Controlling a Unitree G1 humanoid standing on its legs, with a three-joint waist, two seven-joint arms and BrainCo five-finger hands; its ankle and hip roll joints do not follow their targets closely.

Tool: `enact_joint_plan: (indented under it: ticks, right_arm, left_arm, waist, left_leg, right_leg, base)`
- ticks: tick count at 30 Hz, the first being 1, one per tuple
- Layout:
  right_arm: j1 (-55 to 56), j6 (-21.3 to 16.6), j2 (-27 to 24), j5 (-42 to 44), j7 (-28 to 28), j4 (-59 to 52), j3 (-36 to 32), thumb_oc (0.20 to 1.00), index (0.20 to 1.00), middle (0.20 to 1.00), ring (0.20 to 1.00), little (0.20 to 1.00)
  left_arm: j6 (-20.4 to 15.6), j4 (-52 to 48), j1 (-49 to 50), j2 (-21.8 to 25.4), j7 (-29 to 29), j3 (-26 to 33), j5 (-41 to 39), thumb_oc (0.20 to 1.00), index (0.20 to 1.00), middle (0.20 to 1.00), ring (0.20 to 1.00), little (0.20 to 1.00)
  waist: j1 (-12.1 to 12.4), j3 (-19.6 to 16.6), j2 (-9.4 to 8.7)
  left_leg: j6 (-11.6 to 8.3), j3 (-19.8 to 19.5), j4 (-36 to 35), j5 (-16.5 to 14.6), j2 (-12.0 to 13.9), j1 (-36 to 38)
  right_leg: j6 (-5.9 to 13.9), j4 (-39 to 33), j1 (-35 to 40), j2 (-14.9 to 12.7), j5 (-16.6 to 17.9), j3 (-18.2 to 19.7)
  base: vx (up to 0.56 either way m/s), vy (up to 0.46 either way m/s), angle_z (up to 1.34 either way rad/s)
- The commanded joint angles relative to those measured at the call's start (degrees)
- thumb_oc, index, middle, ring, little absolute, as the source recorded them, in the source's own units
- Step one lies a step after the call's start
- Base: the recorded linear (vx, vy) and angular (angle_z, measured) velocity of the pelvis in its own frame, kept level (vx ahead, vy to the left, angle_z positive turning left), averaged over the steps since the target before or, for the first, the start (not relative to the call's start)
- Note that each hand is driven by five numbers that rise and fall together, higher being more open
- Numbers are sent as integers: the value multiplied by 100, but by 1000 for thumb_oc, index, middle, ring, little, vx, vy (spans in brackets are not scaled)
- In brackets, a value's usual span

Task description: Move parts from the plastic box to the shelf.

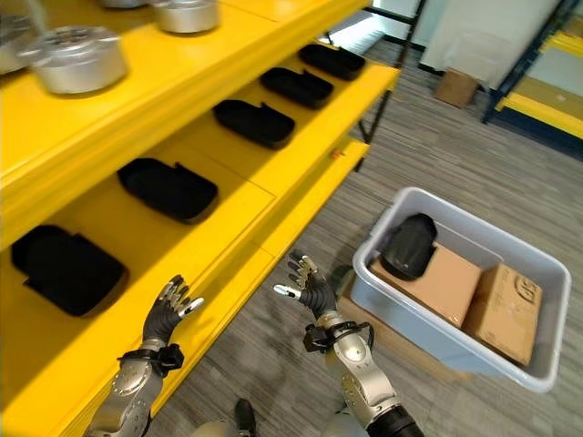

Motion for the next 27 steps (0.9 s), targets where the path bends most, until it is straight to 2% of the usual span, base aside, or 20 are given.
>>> enact_joint_plan:
  ticks: [1,6,8,9,11,12,13,15,16,17,18,19,20,21,22,23,24,25,26,27]
  right_arm:
    - [-148,-208,35,-133,-21,-293,-286,1000,1000,1000,1000,1000]
    - [104,-283,-148,-138,-100,-488,-637,1000,1000,1000,1000,1000]
    - [341,-332,-268,-99,-86,-604,-823,1000,1000,1000,1000,1000]
    - [342,-332,-268,-99,-86,-604,-823,1000,1000,1000,1000,1000]
    - [522,-355,-478,-68,40,-752,-857,1000,1000,1000,1000,1000]
    - [521,-354,-478,-67,40,-754,-857,1000,1000,1000,1000,1000]
    - [541,-372,-548,-37,48,-785,-808,1000,1000,1000,1000,1000]
    - [552,-396,-643,13,81,-830,-765,1000,1000,1000,1000,1000]
    - [532,-417,-745,-13,102,-928,-736,1000,1000,1000,1000,1000]
    - [542,-421,-774,-19,80,-968,-745,1000,1000,1000,1000,1000]
    - [554,-413,-788,-44,68,-967,-752,1000,1000,1000,1000,1000]
    - [533,-421,-803,-81,58,-946,-758,1000,1000,1000,1000,1000]
    - [485,-456,-822,-124,26,-913,-752,1000,1000,1000,1000,1000]
    - [483,-476,-825,-136,26,-890,-745,1000,1000,1000,1000,1000]
    - [442,-508,-853,-181,-14,-859,-741,1000,1000,1000,1000,1000]
    - [422,-508,-875,-193,-18,-854,-769,1000,1000,1000,1000,1000]
    - [431,-507,-875,-202,-30,-821,-787,1000,1000,1000,1000,1000]
    - [476,-482,-858,-181,37,-832,-773,1000,1000,1000,1000,1000]
    - [483,-479,-861,-180,38,-837,-772,1000,1000,1000,1000,1000]
    - [567,-427,-817,-248,105,-817,-747,1000,1000,1000,1000,1000]
  left_arm:
    - [-263,-333,-71,78,-40,131,140,1000,1000,1000,1000,1000]
    - [-237,-329,-164,58,-51,38,129,1000,1000,1000,1000,1000]
    - [-212,-282,-148,63,-121,47,111,1000,1000,1000,1000,1000]
    - [-212,-282,-148,63,-121,47,111,1000,1000,1000,1000,1000]
    - [-223,-352,4,18,-206,117,45,1000,1000,1000,1000,1000]
    - [-223,-353,2,19,-206,118,45,1000,1000,1000,1000,1000]
    - [-228,-424,79,6,-239,136,-7,1000,1000,1000,1000,1000]
    - [-233,-513,177,7,-249,173,-23,1000,1000,1000,1000,1000]
    - [-234,-495,144,-9,-218,112,-54,1000,1000,1000,1000,1000]
    - [-212,-509,141,-22,-217,93,-61,1000,1000,1000,1000,1000]
    - [-190,-522,158,-40,-224,64,-57,1000,1000,1000,1000,1000]
    - [-179,-510,145,-37,-230,39,-28,1000,1000,1000,1000,1000]
    - [-193,-519,137,-47,-247,-25,-17,1000,1000,1000,1000,1000]
    - [-212,-519,123,-49,-239,-59,-1,1000,1000,1000,1000,1000]
    - [-239,-505,95,-68,-218,-100,60,1000,1000,1000,1000,1000]
    - [-255,-503,82,-77,-213,-91,53,1000,1000,1000,1000,1000]
    - [-271,-472,49,-107,-196,-112,67,1000,1000,1000,1000,1000]
    - [-289,-478,67,-114,-237,-95,23,1000,1000,1000,1000,1000]
    - [-292,-475,71,-116,-240,-95,21,1000,1000,1000,1000,1000]
    - [-296,-505,90,-107,-286,-104,-6,1000,1000,1000,1000,1000]
  waist:
    - [107,-237,-225]
    - [-71,-341,-192]
    - [-222,-356,-85]
    - [-223,-357,-83]
    - [-288,-335,-8]
    - [-291,-348,-12]
    - [-270,-247,4]
    - [-204,-86,-22]
    - [-102,126,-99]
    - [-110,140,-133]
    - [-93,153,-114]
    - [-62,159,-98]
    - [-44,144,-6]
    - [-40,137,54]
    - [30,149,131]
    - [27,137,180]
    - [5,121,243]
    - [-65,62,297]
    - [-41,70,293]
    - [-82,-19,354]
  left_leg:
    - [-166,-668,-394,-53,-299,96]
    - [-326,-778,-350,-33,-37,128]
    - [-530,-838,-163,-42,360,154]
    - [-531,-839,-160,-44,362,153]
    - [-750,-759,465,-20,797,72]
    - [-751,-761,466,-4,794,48]
    - [-847,-829,1358,325,1064,-240]
    - [-886,-1086,2454,776,1163,-663]
    - [-854,-1656,3249,956,886,-1113]
    - [-820,-1723,3164,957,839,-1269]
    - [-785,-1810,2950,819,806,-1421]
    - [-757,-1935,2541,773,786,-1525]
    - [-798,-2057,1133,995,1081,-1418]
    - [-840,-2170,687,1193,1242,-1465]
    - [-949,-2429,138,1475,1284,-1468]
    - [-1038,-2576,-52,1552,1316,-1447]
    - [-1122,-2545,-147,1625,1340,-1399]
    - [-1091,-2433,-176,1437,1360,-1267]
    - [-1090,-2401,-179,1420,1365,-1235]
    - [-1168,-2116,-295,1388,1334,-1062]
  right_leg:
    - [349,32,-130,50,451,223]
    - [274,207,-37,205,129,167]
    - [62,375,17,476,-413,199]
    - [61,375,17,478,-413,197]
    - [-173,322,125,879,-726,316]
    - [-179,309,109,878,-710,313]
    - [-380,197,226,1176,-834,460]
    - [-625,99,366,1431,-954,604]
    - [-765,112,406,1510,-1033,742]
    - [-763,89,400,1506,-1071,788]
    - [-731,99,419,1523,-1125,865]
    - [-687,105,436,1535,-1151,987]
    - [-570,65,485,1583,-1241,1239]
    - [-516,63,480,1585,-1264,1320]
    - [-474,26,520,1586,-1315,1493]
    - [-427,-6,539,1558,-1333,1610]
    - [-366,-51,603,1514,-1349,1679]
    - [-347,-54,612,1500,-1396,1747]
    - [-346,-48,620,1498,-1404,1774]
    - [-292,-102,640,1399,-1323,1820]
  base:
    - [99,-187,-24]
    - [77,-168,-8]
    - [97,-294,10]
    - [98,-315,24]
    - [90,-317,5]
    - [68,-327,-17]
    - [39,-278,-33]
    - [48,-334,-48]
    - [26,-230,-58]
    - [51,-137,-70]
    - [127,29,-48]
    - [277,181,-84]
    - [296,252,-77]
    - [315,305,-111]
    - [216,235,-76]
    - [232,231,-90]
    - [185,197,-64]
    - [131,131,-101]
    - [177,224,-121]
    - [213,288,-128]
